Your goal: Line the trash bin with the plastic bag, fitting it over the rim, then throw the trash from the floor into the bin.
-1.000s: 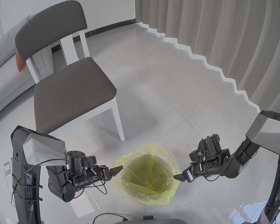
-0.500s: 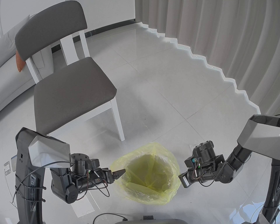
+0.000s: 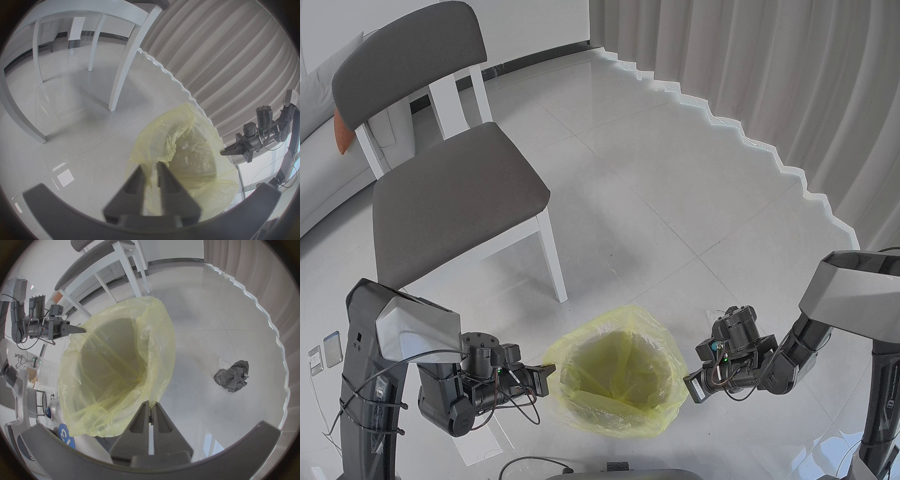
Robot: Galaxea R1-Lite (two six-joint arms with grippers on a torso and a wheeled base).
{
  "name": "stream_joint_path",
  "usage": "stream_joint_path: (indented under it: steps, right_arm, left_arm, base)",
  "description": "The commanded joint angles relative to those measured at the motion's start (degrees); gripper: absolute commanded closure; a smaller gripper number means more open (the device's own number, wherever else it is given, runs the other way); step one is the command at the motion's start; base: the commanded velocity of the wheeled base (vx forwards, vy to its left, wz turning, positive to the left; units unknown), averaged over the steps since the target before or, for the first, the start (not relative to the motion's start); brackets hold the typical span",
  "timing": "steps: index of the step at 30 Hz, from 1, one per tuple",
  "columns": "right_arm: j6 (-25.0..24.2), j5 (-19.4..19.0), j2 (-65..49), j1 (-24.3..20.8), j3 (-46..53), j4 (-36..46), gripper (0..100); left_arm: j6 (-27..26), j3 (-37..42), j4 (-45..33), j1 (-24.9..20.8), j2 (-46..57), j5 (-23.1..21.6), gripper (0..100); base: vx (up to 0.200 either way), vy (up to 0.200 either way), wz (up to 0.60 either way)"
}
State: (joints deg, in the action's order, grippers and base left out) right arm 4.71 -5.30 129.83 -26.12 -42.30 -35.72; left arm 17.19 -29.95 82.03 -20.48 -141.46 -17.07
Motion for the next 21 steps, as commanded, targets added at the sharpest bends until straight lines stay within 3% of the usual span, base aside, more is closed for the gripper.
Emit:
stream_joint_path:
  steps: [1,11,21]
  right_arm:
    - [0.0,0.0,3.9,2.0,-1.8,-0.5,100]
    - [0.2,0.4,11.1,2.0,-7.3,-2.0,100]
    - [0.8,2.2,11.0,1.3,-13.0,8.8,100]
  left_arm:
    - [0.1,0.1,0.1,-0.6,-1.2,0.4,100]
    - [0.0,-0.5,-0.4,-0.9,-2.9,0.6,100]
    - [-2.8,0.5,-2.4,-0.2,-3.2,1.0,100]
  base:
    - [0.000,0.000,0.00]
    - [0.000,0.000,0.00]
    - [0.000,0.000,0.00]
